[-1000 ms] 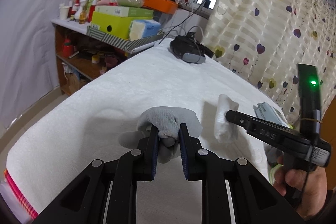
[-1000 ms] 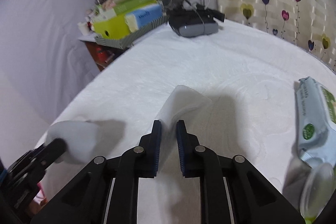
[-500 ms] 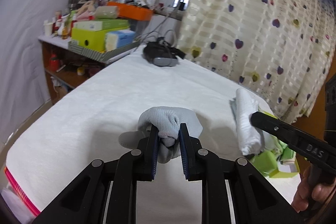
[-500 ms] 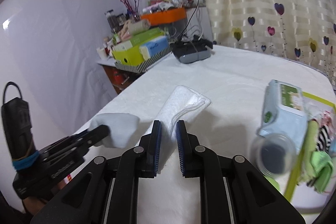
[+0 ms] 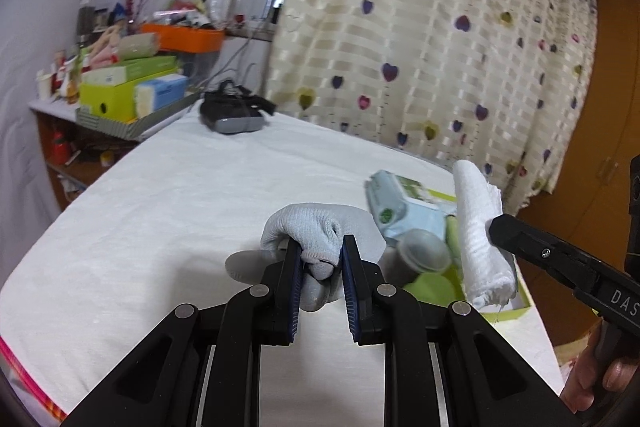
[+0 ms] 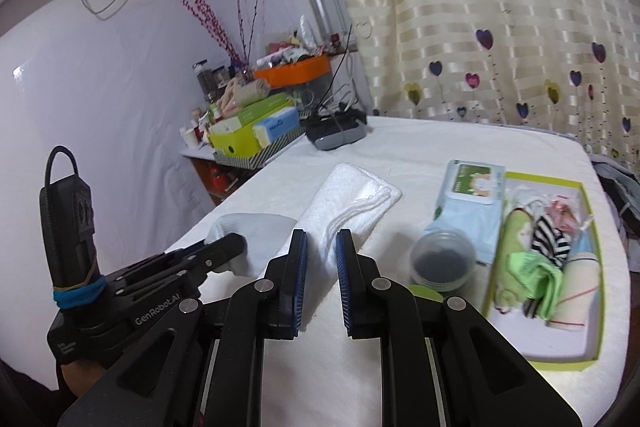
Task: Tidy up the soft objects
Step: 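Carry the grey sock and white cloth over the white box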
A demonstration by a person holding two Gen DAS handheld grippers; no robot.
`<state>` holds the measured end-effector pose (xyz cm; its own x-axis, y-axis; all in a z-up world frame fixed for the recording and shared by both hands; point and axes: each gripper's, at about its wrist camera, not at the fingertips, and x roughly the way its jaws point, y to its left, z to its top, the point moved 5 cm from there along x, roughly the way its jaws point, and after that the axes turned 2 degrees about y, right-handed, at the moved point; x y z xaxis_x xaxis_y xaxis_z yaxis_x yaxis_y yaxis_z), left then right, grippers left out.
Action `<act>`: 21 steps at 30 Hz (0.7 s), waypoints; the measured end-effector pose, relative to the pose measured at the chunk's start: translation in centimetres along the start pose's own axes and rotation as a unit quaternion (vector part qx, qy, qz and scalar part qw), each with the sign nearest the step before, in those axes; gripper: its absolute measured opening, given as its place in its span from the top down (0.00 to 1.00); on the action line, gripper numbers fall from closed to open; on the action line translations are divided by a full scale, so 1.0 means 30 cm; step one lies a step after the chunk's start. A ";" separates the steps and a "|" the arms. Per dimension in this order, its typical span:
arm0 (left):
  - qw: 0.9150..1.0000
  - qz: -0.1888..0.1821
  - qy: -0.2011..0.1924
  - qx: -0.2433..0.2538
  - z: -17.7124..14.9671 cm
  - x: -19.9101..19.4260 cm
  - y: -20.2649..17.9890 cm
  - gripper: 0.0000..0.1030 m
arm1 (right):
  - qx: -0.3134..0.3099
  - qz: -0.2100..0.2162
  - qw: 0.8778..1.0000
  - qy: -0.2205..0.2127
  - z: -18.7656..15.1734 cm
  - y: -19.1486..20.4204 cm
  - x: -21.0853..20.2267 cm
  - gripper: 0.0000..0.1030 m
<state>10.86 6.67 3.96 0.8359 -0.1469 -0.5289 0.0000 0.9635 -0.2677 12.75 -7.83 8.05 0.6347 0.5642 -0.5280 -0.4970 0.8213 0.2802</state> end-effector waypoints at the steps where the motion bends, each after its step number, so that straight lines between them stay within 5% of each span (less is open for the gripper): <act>1: 1.000 -0.004 0.000 0.004 0.000 -0.002 -0.017 0.83 | 0.001 -0.001 1.000 -0.003 -0.001 -0.006 -0.012 0.85; 21: 0.997 -0.055 -0.004 0.055 0.011 0.000 -0.256 0.83 | 0.048 -0.056 0.996 -0.053 -0.008 -0.207 -0.228 0.85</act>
<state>11.07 -0.65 6.29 0.8320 -0.2508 -0.4949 0.1509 0.9607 -0.2331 11.34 -16.81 9.72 0.7443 0.4700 -0.4745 -0.3639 0.8811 0.3019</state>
